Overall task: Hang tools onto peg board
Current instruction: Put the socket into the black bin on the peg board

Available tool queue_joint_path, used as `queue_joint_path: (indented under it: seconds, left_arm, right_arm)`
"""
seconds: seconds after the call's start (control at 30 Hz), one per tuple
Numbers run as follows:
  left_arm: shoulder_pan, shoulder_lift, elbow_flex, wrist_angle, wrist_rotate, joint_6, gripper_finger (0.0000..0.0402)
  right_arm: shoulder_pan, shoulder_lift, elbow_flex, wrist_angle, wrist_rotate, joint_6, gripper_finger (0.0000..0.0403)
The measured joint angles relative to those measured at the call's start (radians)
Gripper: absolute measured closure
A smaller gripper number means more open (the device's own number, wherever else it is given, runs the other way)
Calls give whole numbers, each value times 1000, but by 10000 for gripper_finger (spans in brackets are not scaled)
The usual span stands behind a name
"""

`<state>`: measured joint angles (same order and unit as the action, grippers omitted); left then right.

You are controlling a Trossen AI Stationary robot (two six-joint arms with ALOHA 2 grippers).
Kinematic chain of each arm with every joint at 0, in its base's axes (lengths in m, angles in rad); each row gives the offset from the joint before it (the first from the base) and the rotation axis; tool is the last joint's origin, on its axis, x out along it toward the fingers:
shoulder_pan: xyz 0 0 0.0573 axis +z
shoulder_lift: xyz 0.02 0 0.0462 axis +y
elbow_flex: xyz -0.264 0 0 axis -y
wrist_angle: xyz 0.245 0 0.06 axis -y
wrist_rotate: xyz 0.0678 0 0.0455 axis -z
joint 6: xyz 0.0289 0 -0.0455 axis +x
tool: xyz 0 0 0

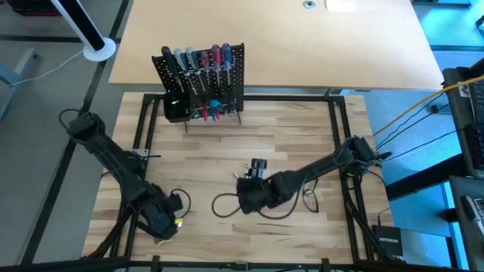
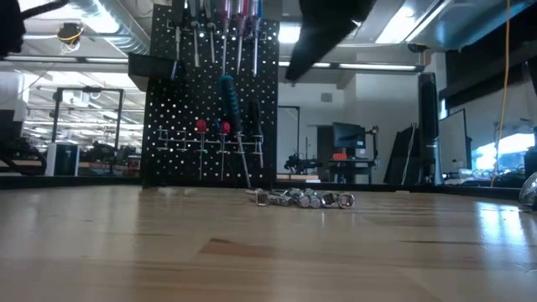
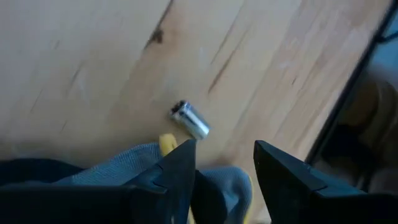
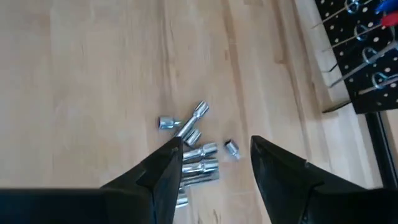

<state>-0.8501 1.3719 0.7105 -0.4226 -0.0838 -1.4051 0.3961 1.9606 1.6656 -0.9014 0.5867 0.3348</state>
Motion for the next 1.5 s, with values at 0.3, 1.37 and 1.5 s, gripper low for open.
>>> queue_joint_path:
  seconds: [0.3,1.37,1.5]
  left_arm:
    - [2,113,0,-8,47,-139,249]
    - [4,107,42,-78,-52,120,249]
    - [-9,109,46,-84,-71,161,249]
  right_arm:
    - [10,0,-27,24,30,24,215]
    - [10,0,-26,67,32,23,215]
    - [10,0,-26,71,33,23,215]
